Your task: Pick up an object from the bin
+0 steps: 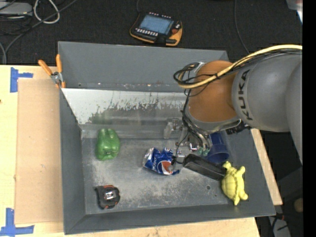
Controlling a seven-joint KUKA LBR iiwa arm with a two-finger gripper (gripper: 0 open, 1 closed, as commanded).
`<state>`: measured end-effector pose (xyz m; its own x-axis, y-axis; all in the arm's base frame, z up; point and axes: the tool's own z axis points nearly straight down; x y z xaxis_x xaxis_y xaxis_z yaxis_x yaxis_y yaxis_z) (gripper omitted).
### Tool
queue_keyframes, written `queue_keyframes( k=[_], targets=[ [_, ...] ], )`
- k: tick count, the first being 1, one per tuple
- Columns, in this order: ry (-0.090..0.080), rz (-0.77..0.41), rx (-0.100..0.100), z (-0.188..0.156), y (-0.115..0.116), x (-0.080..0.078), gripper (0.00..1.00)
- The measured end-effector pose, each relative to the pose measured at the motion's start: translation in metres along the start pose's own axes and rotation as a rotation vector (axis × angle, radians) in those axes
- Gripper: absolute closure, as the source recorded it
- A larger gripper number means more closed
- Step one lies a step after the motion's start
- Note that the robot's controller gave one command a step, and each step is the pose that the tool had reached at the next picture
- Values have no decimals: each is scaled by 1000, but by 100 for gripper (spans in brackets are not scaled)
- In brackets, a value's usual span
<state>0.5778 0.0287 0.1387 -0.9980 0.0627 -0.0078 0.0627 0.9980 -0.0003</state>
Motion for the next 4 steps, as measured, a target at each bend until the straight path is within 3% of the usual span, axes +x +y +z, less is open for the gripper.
queue_keyframes(
  k=[1, 2, 3, 4],
  targets=[
    [17, -10, -2, 36, 5, -2, 0],
    [0, 68, -3, 70, -7, 0, 0],
    [9, -34, -4, 69, -23, 8, 100],
    [9, -34, -4, 69, -23, 8, 100]
  ],
)
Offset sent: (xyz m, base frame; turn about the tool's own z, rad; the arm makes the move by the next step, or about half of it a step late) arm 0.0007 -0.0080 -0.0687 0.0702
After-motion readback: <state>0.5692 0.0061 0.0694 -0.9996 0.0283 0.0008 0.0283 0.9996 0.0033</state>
